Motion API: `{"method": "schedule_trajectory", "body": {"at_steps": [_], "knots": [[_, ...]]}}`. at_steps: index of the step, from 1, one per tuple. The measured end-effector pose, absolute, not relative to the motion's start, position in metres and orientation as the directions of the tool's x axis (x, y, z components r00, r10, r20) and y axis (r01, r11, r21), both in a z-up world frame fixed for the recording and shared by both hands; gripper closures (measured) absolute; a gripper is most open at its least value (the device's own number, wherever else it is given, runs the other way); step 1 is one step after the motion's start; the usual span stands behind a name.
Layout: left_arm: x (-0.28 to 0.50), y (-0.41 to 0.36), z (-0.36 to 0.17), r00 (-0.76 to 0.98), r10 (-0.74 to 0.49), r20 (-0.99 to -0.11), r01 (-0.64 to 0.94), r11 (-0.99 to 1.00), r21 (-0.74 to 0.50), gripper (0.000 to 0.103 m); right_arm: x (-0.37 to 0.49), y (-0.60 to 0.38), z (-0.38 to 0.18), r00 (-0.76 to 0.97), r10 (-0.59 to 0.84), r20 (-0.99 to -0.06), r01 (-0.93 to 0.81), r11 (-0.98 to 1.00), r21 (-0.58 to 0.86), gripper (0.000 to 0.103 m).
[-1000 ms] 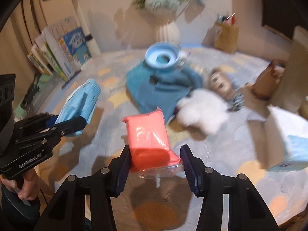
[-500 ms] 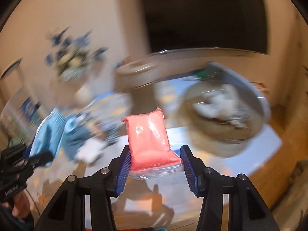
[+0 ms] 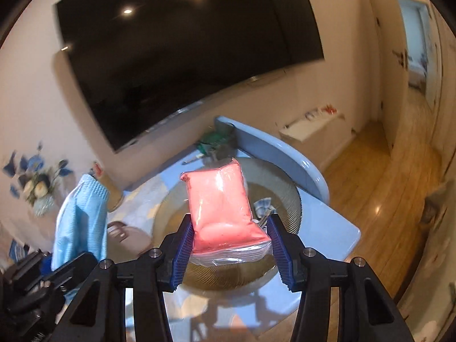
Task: Organize soft objects
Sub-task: 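Open both grippers to drop the mask and packet onto the plate, then move both empty grippers back to the desk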
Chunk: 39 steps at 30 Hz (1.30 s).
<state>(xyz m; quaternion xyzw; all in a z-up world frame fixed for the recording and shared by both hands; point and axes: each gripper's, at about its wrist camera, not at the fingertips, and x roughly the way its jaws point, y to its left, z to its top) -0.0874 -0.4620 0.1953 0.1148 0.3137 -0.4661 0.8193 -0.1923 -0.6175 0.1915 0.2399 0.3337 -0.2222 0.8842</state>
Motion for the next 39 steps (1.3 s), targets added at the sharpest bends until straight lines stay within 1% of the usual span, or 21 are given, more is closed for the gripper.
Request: {"method": "schedule_trajectory", "body": {"at_steps": [3, 4, 5, 6, 7, 11, 14, 17, 21, 24, 27, 30, 32, 35, 39], "knots": [[-0.070, -0.478, 0.178, 0.378, -0.666, -0.643, 0.809, 0.576, -0.121, 0.077, -0.176, -0.634, 0.174, 0.654, -0.197, -0.731, 0.567, 0.767, 0.300, 0.052], [-0.064, -0.481, 0.174, 0.386, -0.664, -0.641, 0.799, 0.588, -0.128, 0.064, -0.172, -0.639, 0.168, 0.648, -0.180, -0.740, 0.570, 0.759, 0.314, 0.052], [-0.061, -0.483, 0.170, 0.387, -0.669, -0.634, 0.796, 0.590, -0.136, 0.056, -0.172, -0.643, 0.164, 0.645, -0.170, -0.745, 0.573, 0.753, 0.324, 0.049], [-0.059, -0.484, 0.167, 0.384, -0.673, -0.632, 0.799, 0.585, -0.138, 0.035, -0.169, -0.647, 0.159, 0.641, -0.158, -0.751, 0.575, 0.747, 0.334, 0.041], [-0.058, -0.487, 0.165, 0.389, -0.674, -0.628, 0.797, 0.588, -0.139, 0.024, -0.167, -0.650, 0.156, 0.636, -0.157, -0.756, 0.579, 0.744, 0.333, 0.041], [-0.063, -0.483, 0.163, 0.377, -0.687, -0.622, 0.806, 0.574, -0.145, 0.024, -0.168, -0.650, 0.154, 0.631, -0.174, -0.756, 0.570, 0.764, 0.301, 0.041], [-0.070, -0.476, 0.170, 0.341, -0.707, -0.620, 0.821, 0.545, -0.170, 0.024, -0.176, -0.648, 0.158, 0.633, -0.177, -0.753, 0.571, 0.764, 0.301, 0.041], [-0.088, -0.454, 0.185, 0.314, -0.740, -0.595, 0.835, 0.514, -0.198, 0.024, -0.189, -0.641, 0.166, 0.649, -0.181, -0.739, 0.566, 0.765, 0.309, 0.041], [-0.114, -0.402, 0.210, 0.313, -0.768, -0.559, 0.848, 0.491, -0.199, 0.024, -0.209, -0.619, 0.177, 0.667, -0.174, -0.725, 0.547, 0.775, 0.317, 0.040], [-0.125, -0.344, 0.221, 0.353, -0.766, -0.538, 0.827, 0.524, -0.203, 0.024, -0.223, -0.593, 0.181, 0.690, -0.149, -0.708, 0.507, 0.798, 0.326, 0.040], [-0.126, -0.278, 0.226, 0.471, -0.702, -0.534, 0.758, 0.632, -0.162, 0.024, -0.231, -0.557, 0.185, 0.721, -0.113, -0.683, 0.434, 0.843, 0.319, 0.040], [-0.123, -0.208, 0.232, 0.646, -0.568, -0.510, 0.629, 0.775, -0.066, 0.024, -0.229, -0.519, 0.189, 0.748, -0.057, -0.661, 0.349, 0.881, 0.319, 0.040], [-0.116, -0.171, 0.234, 0.687, -0.515, -0.513, 0.569, 0.820, -0.061, 0.024, -0.222, -0.487, 0.192, 0.757, -0.009, -0.653, 0.275, 0.911, 0.306, 0.040], [-0.105, -0.114, 0.239, 0.720, -0.463, -0.516, 0.491, 0.866, -0.091, 0.024, -0.203, -0.433, 0.195, 0.754, 0.045, -0.655, 0.160, 0.955, 0.250, 0.040], [-0.091, -0.063, 0.223, 0.762, -0.340, -0.551, 0.371, 0.927, -0.058, 0.024, -0.174, -0.360, 0.193, 0.745, 0.135, -0.654, 0.012, 0.976, 0.215, 0.040]]}}
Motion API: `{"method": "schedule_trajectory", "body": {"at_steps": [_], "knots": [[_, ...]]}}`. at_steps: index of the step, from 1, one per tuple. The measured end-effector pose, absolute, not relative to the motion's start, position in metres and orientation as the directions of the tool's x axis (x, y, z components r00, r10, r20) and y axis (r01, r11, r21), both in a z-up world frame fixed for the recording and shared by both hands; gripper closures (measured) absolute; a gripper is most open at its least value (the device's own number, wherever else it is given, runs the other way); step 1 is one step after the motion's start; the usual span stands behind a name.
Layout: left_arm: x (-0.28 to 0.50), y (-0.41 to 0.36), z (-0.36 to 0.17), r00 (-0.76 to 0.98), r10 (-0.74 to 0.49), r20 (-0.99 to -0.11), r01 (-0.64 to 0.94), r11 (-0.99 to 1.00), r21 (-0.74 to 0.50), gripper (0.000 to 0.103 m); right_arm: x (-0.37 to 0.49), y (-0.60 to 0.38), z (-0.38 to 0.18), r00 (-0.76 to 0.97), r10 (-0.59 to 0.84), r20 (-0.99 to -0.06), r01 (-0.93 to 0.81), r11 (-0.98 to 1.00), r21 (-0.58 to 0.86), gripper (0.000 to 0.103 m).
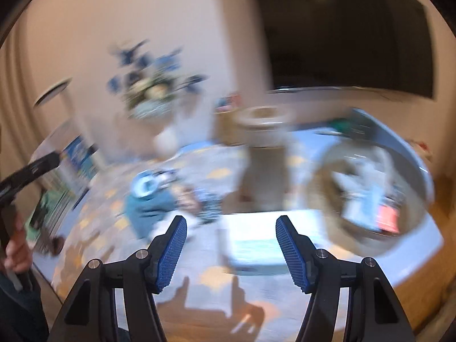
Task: Organize soft objects
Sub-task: 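Move both empty grippers back to the desk, then grasp the light-blue ring with the left gripper while the right grasps the white fluffy plush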
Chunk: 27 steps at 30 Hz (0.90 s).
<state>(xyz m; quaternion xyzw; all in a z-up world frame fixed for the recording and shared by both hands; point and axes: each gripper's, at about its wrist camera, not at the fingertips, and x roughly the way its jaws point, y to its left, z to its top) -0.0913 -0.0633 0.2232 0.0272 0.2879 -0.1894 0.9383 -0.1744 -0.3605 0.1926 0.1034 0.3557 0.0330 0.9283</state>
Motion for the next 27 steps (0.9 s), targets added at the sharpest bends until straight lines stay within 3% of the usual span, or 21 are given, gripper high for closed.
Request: {"method": "schedule_trajectory", "body": {"at_steps": [7, 14, 22, 27], "knots": [[-0.050, -0.023, 0.129, 0.721, -0.241, -0.649, 0.262, 0.963, -0.066, 0.024, -0.119, -0.258, 0.143, 0.688, 0.222, -0.691, -0.158, 0.975, 0.157, 0.040], [-0.016, -0.003, 0.041, 0.680, -0.197, -0.706, 0.163, 0.980, -0.117, 0.024, -0.084, -0.242, 0.074, 0.722, 0.177, -0.669, -0.118, 0.984, 0.132, 0.036], [-0.009, 0.003, 0.028, 0.656, -0.214, -0.724, 0.152, 0.977, -0.151, 0.024, -0.063, -0.275, 0.048, 0.700, 0.135, -0.701, 0.039, 0.973, 0.227, 0.031], [-0.008, -0.001, 0.027, 0.651, -0.216, -0.728, 0.168, 0.976, -0.140, 0.024, -0.064, -0.270, 0.049, 0.700, 0.105, -0.706, 0.045, 0.981, 0.190, 0.024]]}}
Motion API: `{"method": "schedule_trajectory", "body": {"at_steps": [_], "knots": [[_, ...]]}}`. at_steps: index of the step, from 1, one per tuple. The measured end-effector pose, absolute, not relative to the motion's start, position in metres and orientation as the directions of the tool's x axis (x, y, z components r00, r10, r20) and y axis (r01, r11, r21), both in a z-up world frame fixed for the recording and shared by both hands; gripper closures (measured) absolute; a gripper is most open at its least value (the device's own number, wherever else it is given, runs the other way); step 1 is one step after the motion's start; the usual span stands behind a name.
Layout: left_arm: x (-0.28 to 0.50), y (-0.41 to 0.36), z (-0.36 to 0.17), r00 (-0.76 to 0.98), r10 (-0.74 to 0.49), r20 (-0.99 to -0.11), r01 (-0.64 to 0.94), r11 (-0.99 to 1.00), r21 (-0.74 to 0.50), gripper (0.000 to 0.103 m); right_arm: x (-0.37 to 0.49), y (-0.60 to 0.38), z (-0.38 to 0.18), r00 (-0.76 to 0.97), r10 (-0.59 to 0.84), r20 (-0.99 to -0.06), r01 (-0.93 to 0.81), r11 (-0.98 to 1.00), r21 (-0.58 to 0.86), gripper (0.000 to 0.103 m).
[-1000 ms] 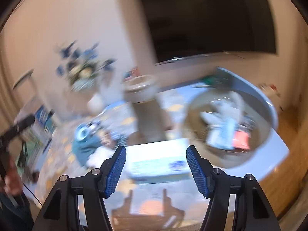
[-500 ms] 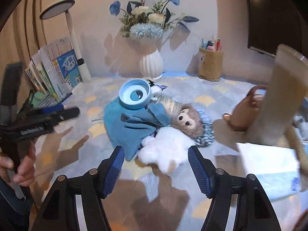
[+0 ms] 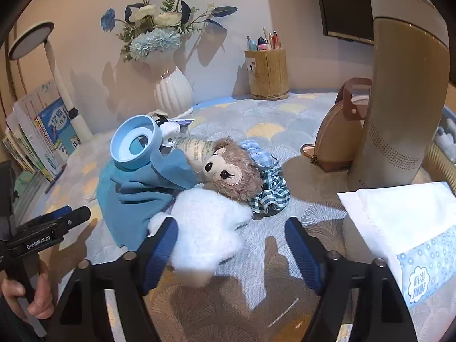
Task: Organize soft objects
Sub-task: 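Grasp the light-blue ring with the left gripper while the right grasps the white fluffy plush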
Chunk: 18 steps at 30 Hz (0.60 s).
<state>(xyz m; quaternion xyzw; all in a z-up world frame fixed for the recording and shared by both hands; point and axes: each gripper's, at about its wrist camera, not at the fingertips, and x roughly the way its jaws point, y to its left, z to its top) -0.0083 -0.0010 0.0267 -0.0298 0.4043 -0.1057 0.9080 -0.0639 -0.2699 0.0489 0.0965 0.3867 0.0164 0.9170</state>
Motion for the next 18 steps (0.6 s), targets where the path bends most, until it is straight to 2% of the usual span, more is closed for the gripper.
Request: {"method": "schedule_trajectory", "body": {"at_steps": [9, 13, 18], "knots": [[-0.007, -0.002, 0.024, 0.643, -0.197, -0.740, 0.151, 0.980, -0.129, 0.024, -0.065, -0.272, 0.048, 0.704, 0.103, -0.703, 0.049, 0.980, 0.193, 0.020], [-0.011, -0.006, 0.026, 0.641, -0.229, -0.733, 0.194, 0.972, -0.134, 0.024, -0.067, -0.269, 0.047, 0.704, 0.087, -0.705, 0.056, 0.983, 0.177, 0.019], [-0.018, -0.013, 0.032, 0.643, -0.193, -0.741, 0.192, 0.977, -0.089, 0.024, -0.069, -0.270, 0.048, 0.714, 0.091, -0.694, 0.053, 0.982, 0.183, 0.018]]}}
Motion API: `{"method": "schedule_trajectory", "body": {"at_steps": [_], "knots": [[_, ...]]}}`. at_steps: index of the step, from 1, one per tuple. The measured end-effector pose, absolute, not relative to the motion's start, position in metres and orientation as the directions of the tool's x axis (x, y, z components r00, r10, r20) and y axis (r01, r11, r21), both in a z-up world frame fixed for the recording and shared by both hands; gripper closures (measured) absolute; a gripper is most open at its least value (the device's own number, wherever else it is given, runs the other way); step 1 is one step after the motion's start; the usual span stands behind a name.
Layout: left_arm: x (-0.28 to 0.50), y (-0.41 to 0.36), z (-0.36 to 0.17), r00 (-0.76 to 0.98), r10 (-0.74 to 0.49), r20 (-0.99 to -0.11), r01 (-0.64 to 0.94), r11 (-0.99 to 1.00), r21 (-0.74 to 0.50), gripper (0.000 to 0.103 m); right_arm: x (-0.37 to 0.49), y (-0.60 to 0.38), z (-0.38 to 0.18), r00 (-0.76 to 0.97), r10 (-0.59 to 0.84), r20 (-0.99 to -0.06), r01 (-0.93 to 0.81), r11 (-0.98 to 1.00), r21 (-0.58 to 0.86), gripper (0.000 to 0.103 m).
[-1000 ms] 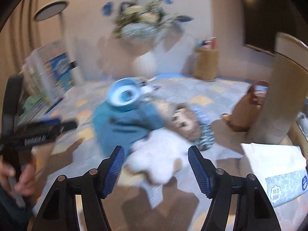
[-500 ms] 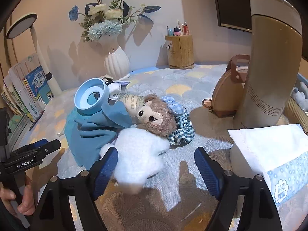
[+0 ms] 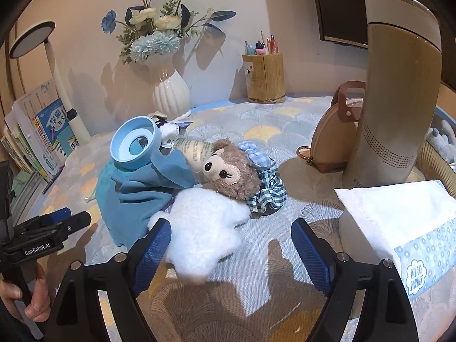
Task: Organize soft objects
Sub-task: 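Grasp the light-blue ring with the left gripper while the right grasps the white fluffy plush, then lift the ring and white plush off the desk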
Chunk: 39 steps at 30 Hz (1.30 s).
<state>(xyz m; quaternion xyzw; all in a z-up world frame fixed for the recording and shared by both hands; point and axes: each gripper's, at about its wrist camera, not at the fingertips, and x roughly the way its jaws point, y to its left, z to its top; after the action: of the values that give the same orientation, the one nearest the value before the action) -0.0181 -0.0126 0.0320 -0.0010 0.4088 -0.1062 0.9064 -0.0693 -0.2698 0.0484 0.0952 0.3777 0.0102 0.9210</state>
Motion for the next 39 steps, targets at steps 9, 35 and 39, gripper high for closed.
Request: {"method": "schedule_trajectory", "body": {"at_steps": [9, 35, 39], "knots": [[-0.029, -0.060, 0.115, 0.658, -0.305, -0.688, 0.406, 0.914, -0.016, 0.011, -0.071, -0.277, 0.051, 0.688, 0.134, -0.713, 0.096, 0.957, 0.273, 0.016], [0.065, -0.110, 0.068, 0.617, -0.326, -0.716, 0.511, 0.858, 0.049, 0.040, -0.027, -0.258, 0.031, 0.516, 0.295, -0.804, 0.133, 0.900, 0.415, 0.006], [0.058, -0.093, 0.084, 0.620, -0.389, -0.682, 0.517, 0.856, -0.018, 0.041, -0.032, -0.253, 0.034, 0.533, 0.222, -0.817, 0.112, 0.938, 0.328, 0.039]]}}
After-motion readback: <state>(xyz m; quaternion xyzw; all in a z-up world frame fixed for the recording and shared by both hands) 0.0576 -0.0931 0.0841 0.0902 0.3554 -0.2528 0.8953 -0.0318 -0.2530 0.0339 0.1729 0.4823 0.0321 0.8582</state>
